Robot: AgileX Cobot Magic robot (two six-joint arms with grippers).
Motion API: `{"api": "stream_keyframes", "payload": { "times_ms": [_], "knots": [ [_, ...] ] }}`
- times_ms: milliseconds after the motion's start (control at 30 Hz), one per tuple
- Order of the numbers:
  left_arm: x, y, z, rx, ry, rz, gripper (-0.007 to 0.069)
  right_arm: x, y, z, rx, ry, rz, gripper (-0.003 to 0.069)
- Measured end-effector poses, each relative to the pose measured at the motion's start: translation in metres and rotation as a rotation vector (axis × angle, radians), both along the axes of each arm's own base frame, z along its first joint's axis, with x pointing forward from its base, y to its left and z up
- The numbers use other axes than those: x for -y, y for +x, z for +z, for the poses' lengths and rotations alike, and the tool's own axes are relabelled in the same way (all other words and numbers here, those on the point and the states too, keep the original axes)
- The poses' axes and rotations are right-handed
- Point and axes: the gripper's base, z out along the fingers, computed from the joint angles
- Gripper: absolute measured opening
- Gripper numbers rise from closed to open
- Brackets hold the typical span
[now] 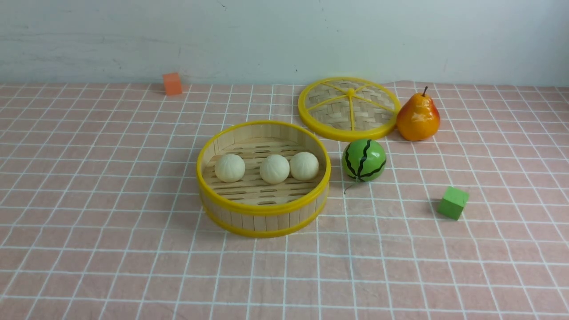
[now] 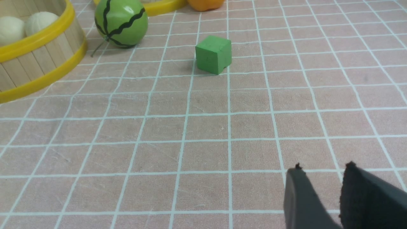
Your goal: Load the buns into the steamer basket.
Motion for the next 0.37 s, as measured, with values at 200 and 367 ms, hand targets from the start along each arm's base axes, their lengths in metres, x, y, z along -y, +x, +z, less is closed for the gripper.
{"api": "stream_keyframes", "payload": {
  "times_ms": [200, 367],
  "knots": [
    [0.0, 0.0, -0.0001, -0.001, 0.0, 0.0, 0.0057, 0.0, 0.0, 0.0, 0.0, 0.0, 0.0, 0.021],
    [0.0, 0.0, -0.0001, -0.001, 0.0, 0.0, 0.0057, 0.0, 0.0, 0.0, 0.0, 0.0, 0.0, 0.0211]
  ]
}}
